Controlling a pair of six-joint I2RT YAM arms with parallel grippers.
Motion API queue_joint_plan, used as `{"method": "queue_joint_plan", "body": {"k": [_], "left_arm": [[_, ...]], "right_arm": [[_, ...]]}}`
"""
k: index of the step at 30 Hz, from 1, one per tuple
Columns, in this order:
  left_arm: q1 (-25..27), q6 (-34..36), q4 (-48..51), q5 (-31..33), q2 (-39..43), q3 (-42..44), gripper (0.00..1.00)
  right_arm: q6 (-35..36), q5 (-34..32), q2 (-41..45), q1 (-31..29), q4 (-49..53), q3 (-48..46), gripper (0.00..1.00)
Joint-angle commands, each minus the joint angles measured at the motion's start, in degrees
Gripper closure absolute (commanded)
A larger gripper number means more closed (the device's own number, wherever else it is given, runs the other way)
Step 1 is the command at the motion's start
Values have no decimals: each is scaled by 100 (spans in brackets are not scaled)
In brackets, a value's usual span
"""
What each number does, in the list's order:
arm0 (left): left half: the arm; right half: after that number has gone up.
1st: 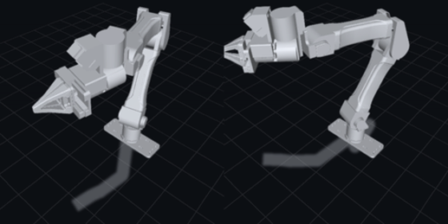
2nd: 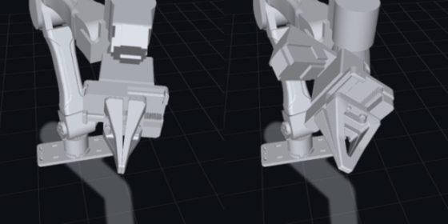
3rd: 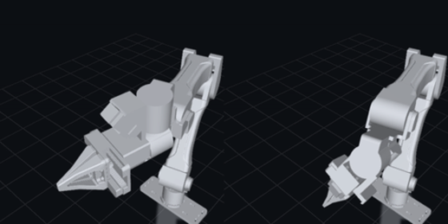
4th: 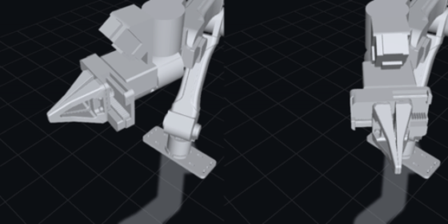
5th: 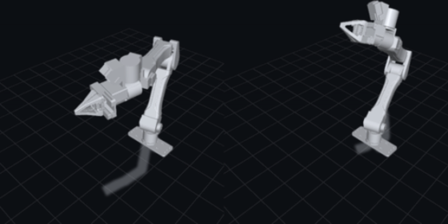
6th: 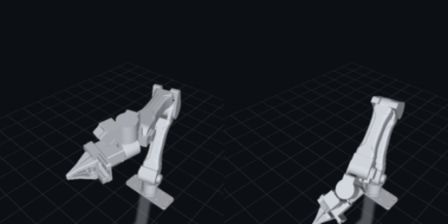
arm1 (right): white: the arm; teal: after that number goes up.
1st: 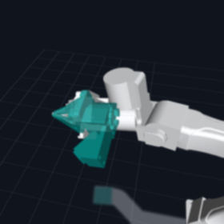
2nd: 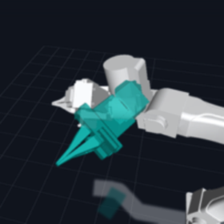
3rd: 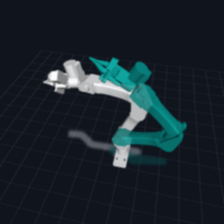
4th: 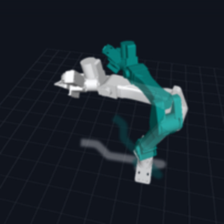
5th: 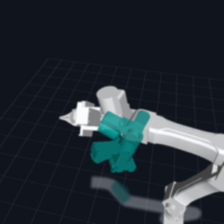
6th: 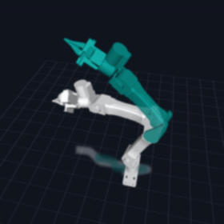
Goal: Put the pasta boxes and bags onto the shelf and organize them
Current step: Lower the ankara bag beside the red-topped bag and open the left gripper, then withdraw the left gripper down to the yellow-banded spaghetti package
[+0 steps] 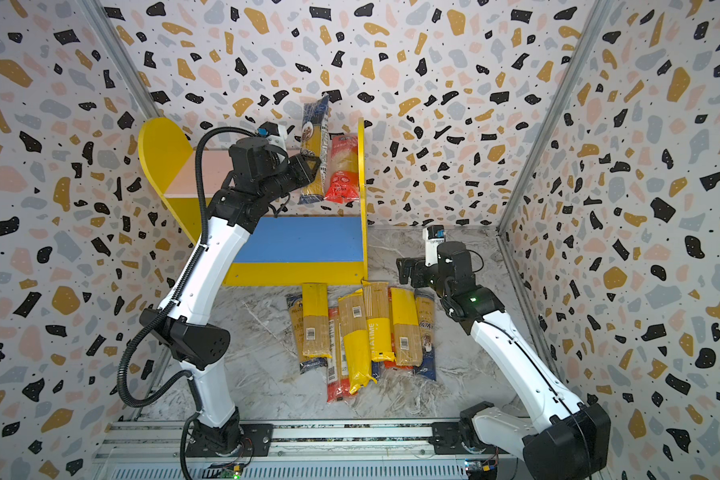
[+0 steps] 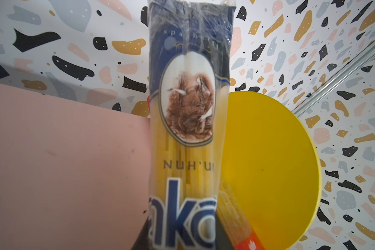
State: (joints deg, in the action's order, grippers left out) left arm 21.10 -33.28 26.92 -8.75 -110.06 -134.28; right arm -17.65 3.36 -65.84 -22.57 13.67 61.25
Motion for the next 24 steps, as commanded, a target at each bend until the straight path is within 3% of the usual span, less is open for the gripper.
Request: {"method": "queue_joint_plan", "body": {"k": [1, 5, 6, 18, 21, 24], "left_arm": [[-54, 50, -1250, -91, 202, -124, 73], [-71, 32, -1390, -91, 307, 81, 39], [-74, 32, -1429, -98, 340, 128, 35], [-71, 13, -1714, -180, 885, 920, 32], [-63, 101, -1739, -35, 1354, 1496, 26], [59, 203, -2076, 480, 2196, 2699, 24]], "right_arm": [[32, -27, 100, -24, -81, 230, 1], [22, -19, 109, -20, -103, 185, 1], [24, -20, 98, -20, -106, 185, 1], [10, -2, 84, -10, -124, 143, 1], [6, -15, 128, -11, -119, 128, 1], [15, -43, 127, -14, -86, 107, 1]]}}
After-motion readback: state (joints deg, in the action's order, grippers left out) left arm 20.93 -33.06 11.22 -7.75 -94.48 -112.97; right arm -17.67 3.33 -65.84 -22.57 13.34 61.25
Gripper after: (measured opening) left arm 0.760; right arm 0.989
